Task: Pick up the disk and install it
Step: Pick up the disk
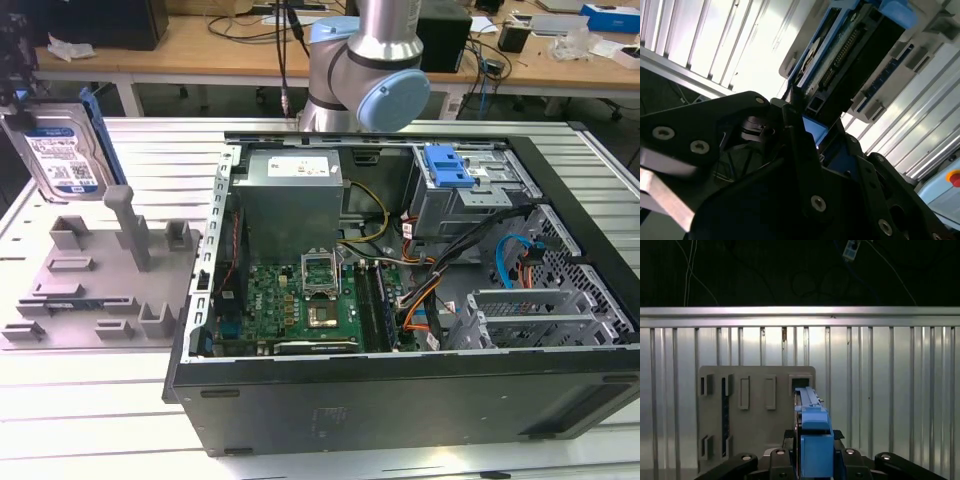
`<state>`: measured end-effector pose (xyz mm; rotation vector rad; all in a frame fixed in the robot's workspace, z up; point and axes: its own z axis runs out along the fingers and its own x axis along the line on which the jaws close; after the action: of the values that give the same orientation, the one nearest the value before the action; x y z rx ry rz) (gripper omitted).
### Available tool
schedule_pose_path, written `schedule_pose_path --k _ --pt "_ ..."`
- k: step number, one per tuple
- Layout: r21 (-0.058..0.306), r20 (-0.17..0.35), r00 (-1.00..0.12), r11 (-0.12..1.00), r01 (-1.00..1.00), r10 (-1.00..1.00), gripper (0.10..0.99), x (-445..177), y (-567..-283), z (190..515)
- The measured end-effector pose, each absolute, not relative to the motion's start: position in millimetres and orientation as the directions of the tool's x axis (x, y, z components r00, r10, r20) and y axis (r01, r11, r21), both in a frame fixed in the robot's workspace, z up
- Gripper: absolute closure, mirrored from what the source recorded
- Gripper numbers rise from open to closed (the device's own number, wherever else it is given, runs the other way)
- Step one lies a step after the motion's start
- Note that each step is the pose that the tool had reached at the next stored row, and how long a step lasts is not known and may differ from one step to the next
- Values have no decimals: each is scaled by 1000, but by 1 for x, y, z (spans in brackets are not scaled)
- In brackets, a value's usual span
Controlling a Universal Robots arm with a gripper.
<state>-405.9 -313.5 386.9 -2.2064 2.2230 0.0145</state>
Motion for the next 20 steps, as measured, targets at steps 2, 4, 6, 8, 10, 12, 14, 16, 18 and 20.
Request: schedule_pose_path --k 2,4,6,8,10,12,14,16,18,20 --pt "0 -14 -7 7 -1000 -1000 722 -405 -314 397" --pt "0 -15 -7 7 -1000 -1000 722 -404 -314 403" --pt "0 -16 -7 7 -1000 -1000 722 -404 -314 408" --pt "0 -16 -7 7 -1000 -1000 722 -402 -314 415" --pt "0 -17 -7 7 -1000 -1000 722 -402 -313 419" --pt "0 -17 -7 7 -1000 -1000 722 -401 -314 424" --pt "0 -18 -7 7 -1000 -1000 722 -400 -314 429" --pt "0 -19 -7 7 -1000 -1000 722 -399 -313 433" --pt "0 -19 -7 7 -1000 -1000 722 -398 -314 439" --pt "0 -20 -7 7 -1000 -1000 722 -397 -314 445"
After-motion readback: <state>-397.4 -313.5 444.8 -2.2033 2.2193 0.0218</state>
